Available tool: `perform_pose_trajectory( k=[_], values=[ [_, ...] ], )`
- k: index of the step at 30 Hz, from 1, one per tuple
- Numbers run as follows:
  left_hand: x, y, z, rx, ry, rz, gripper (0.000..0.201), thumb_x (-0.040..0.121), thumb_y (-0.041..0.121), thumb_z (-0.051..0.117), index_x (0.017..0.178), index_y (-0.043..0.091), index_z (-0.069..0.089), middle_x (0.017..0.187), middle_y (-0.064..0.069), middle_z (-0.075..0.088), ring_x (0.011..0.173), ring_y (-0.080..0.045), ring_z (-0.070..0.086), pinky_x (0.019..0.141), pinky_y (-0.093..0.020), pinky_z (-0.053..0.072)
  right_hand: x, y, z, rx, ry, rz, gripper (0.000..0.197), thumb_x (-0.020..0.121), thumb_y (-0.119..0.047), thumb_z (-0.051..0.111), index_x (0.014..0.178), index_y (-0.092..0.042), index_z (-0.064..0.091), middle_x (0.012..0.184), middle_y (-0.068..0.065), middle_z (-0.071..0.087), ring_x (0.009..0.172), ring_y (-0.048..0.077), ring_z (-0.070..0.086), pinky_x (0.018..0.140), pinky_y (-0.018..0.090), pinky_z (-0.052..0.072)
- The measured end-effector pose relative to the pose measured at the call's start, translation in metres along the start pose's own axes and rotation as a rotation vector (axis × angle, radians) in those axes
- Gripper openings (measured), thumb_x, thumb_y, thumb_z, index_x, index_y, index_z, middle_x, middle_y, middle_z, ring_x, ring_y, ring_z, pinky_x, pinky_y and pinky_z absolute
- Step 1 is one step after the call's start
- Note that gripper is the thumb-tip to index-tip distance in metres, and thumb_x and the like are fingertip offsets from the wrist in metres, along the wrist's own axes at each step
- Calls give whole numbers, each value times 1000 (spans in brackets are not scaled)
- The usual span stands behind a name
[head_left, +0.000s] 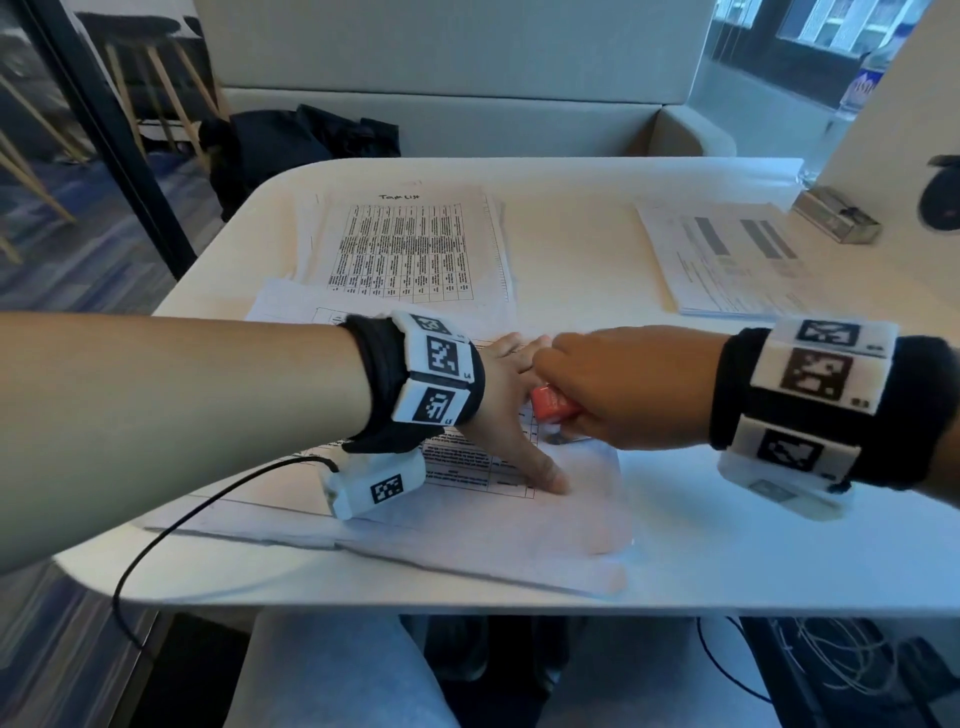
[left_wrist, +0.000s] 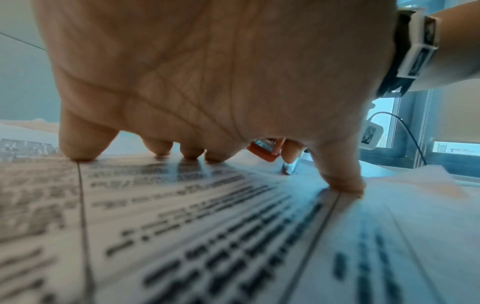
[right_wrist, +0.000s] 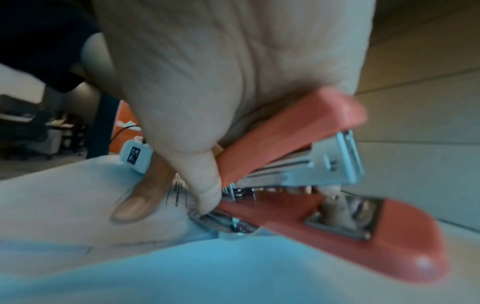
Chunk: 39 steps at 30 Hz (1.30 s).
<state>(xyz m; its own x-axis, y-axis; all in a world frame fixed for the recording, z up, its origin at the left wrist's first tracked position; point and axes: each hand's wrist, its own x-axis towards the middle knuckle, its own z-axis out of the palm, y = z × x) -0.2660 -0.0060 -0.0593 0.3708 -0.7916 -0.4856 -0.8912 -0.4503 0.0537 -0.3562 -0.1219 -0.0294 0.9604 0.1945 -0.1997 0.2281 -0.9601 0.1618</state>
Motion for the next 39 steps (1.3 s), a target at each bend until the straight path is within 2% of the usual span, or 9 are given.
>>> perform_pose_trajectory(
  k=[3,7,10,17,23,26,31,35,39],
  values=[
    [-2,3,0,4,-5,-44,107,63,88,49,150,41,7,159,7,-21,144,-17,-27,116,-47,-2,1,5,6,-152,62,-94,34,93,-44,54,116,-21,44,101,-3,47,88,16,47,76,28,42],
    [7,-3,5,6,0,-59,128,55,93,49,149,36,-17,157,6,-27,145,-20,-23,117,-46,-1,5,10,9,164,-78,-7,21,93,-35,57,88,-28,37,82,-8,47,69,7,44,57,16,31],
    [9,-2,5,11,-1,-67,131,54,93,49,148,35,-21,156,5,-30,145,-21,-23,116,-49,-2,11,14,18,264,-129,57,26,93,-36,57,96,-27,33,86,-6,53,71,6,47,57,16,31],
    [-4,8,-3,21,-37,-70,107,66,85,50,150,42,-1,157,7,-27,142,-18,-29,114,-45,-11,8,14,24,121,78,-155,19,94,-38,55,90,-23,43,87,-14,37,80,9,38,71,18,29],
    [-12,13,-7,2,-84,-12,64,77,77,47,129,40,46,157,12,18,145,-16,-18,113,-46,-17,10,19,28,22,168,-272,35,94,-46,52,112,-16,51,106,1,52,91,19,46,81,32,43],
    [-9,5,-7,-25,-82,40,45,70,78,57,93,39,55,125,17,51,146,-13,9,117,-48,-13,10,19,22,3,190,-339,36,92,-45,57,112,-16,50,103,2,55,87,18,48,77,30,44],
    [-10,4,-15,-25,-7,14,48,73,68,64,110,38,53,120,15,42,129,0,22,115,-32,9,10,18,19,-139,285,-430,35,87,-46,54,100,-13,54,91,5,58,75,23,55,63,38,53],
    [-3,-5,-7,6,-41,73,79,65,79,62,134,44,45,154,10,22,148,-18,-2,120,-40,-4,8,16,18,-120,335,-517,29,83,-27,68,93,-17,43,85,3,59,68,23,56,60,36,52],
    [2,-5,-5,104,-81,134,65,73,79,52,129,47,49,160,4,15,146,-13,-19,116,-47,-17,5,16,18,-189,398,-610,6,86,-10,51,84,-16,52,76,3,55,63,21,49,57,32,47]
  ],
)
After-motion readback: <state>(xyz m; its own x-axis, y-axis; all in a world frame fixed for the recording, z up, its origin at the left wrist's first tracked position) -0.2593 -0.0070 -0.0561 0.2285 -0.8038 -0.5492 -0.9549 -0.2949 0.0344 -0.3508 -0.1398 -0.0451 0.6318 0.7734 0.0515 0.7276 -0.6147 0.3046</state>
